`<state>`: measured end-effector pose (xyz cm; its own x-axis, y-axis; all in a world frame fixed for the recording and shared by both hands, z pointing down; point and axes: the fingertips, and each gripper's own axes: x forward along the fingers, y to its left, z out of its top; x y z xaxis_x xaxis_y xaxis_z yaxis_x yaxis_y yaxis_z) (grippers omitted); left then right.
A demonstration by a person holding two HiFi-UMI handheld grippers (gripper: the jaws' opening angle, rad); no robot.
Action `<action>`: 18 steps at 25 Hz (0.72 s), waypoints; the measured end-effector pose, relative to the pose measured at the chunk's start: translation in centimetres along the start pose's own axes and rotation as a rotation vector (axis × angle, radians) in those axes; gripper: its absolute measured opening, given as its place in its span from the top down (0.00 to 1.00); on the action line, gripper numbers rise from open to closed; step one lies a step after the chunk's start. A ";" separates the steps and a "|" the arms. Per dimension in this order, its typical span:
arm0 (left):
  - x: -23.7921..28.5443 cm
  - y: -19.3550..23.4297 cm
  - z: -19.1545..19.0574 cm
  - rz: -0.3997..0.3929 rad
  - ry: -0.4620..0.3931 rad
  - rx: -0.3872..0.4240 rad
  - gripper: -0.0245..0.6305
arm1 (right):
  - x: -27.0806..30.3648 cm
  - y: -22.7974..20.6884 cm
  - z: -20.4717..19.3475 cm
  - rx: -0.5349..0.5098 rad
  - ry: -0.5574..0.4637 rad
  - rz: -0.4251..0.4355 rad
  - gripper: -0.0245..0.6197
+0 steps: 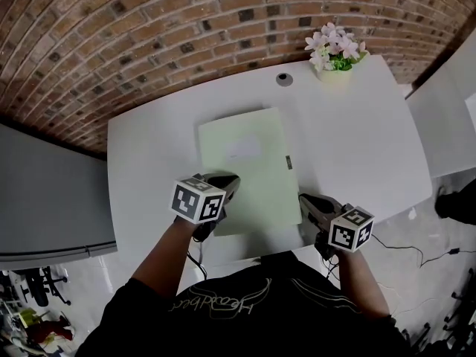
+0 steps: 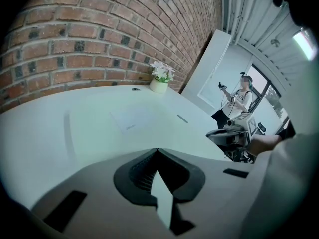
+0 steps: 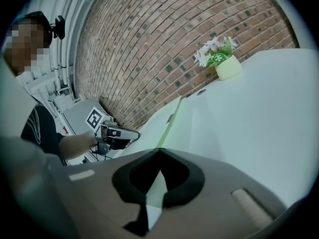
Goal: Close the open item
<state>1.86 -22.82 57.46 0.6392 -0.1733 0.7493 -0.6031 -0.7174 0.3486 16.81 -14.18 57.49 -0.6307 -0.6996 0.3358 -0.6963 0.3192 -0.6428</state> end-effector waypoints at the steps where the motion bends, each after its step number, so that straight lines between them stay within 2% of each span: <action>1: 0.1 0.0 0.0 0.007 0.009 0.004 0.96 | 0.0 0.0 0.0 0.003 -0.003 0.004 0.96; 7: 0.5 0.1 -0.1 0.036 0.040 0.015 0.96 | -0.1 -0.1 0.0 0.054 -0.022 0.033 0.96; 18: 0.7 0.2 -0.3 0.062 0.069 0.016 0.96 | 0.0 0.2 1.1 0.028 -0.022 0.058 0.96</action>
<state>2.10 -22.87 58.22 0.5659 -0.1714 0.8064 -0.6329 -0.7172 0.2917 17.09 -14.81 56.62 -0.6617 -0.6946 0.2822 -0.6489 0.3420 -0.6796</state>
